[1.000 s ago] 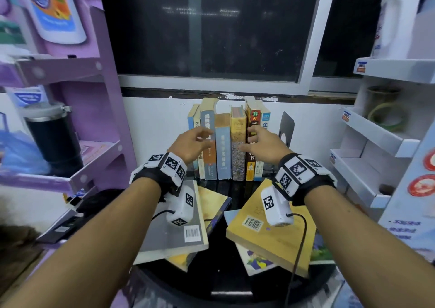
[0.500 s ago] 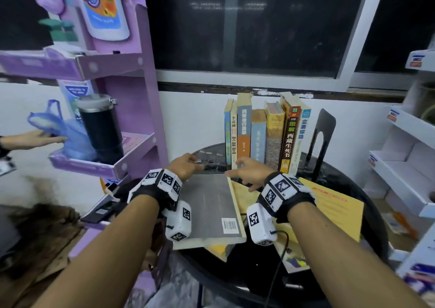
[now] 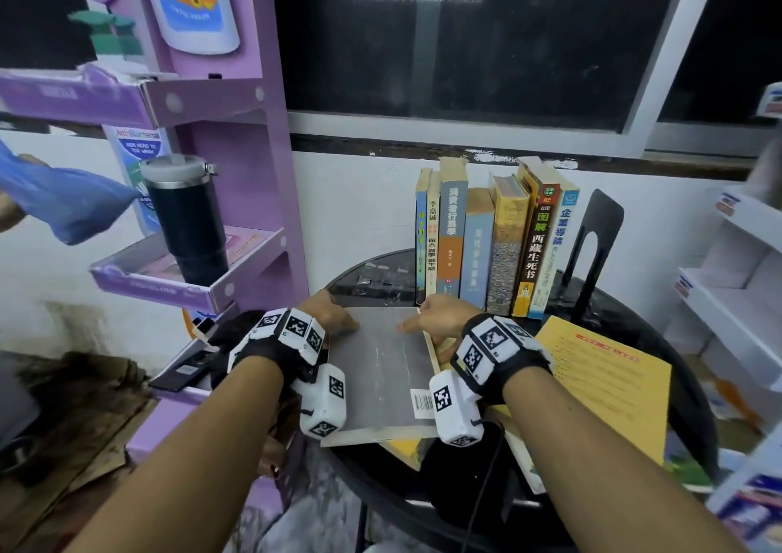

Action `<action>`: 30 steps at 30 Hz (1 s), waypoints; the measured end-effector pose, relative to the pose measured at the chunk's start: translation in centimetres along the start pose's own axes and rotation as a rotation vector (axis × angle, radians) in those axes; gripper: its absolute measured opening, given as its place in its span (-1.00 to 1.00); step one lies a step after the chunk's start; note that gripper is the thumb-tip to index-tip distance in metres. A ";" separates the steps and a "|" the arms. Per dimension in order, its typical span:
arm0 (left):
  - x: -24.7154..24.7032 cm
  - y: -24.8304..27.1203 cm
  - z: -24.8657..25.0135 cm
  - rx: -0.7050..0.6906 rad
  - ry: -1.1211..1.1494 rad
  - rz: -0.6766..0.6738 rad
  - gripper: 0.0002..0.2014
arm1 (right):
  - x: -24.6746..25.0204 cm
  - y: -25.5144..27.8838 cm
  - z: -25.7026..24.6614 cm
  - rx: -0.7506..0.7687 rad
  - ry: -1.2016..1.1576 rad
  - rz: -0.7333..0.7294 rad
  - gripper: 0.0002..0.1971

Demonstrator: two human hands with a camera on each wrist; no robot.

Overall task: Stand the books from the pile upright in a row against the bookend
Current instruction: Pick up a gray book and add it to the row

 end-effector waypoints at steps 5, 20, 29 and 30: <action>-0.1 0.7 -0.3 0.021 -0.038 -0.035 -0.59 | -0.2 -0.6 0.1 -0.012 0.005 0.002 -0.23; 0.1 0.2 -0.9 -0.028 0.148 -0.077 -0.34 | -1.0 -2.5 2.1 -0.070 -0.225 -0.002 -0.26; 2.7 2.8 5.0 -0.170 0.542 -0.024 -0.64 | 4.2 0.8 -0.8 0.111 -0.504 0.129 -0.13; 2.9 2.9 5.8 -0.198 0.576 -0.021 -0.64 | 4.9 1.5 -1.2 0.150 -0.525 0.146 -0.23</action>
Point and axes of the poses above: each hand's wrist, its own y-axis away from the middle knuckle, its own x-axis out of the back of the hand, z = x × y, the point moved 10 cm from there along -y, towards the middle knuckle, and after that the axes turned 6 degrees about -x, right-handed, at the moved point
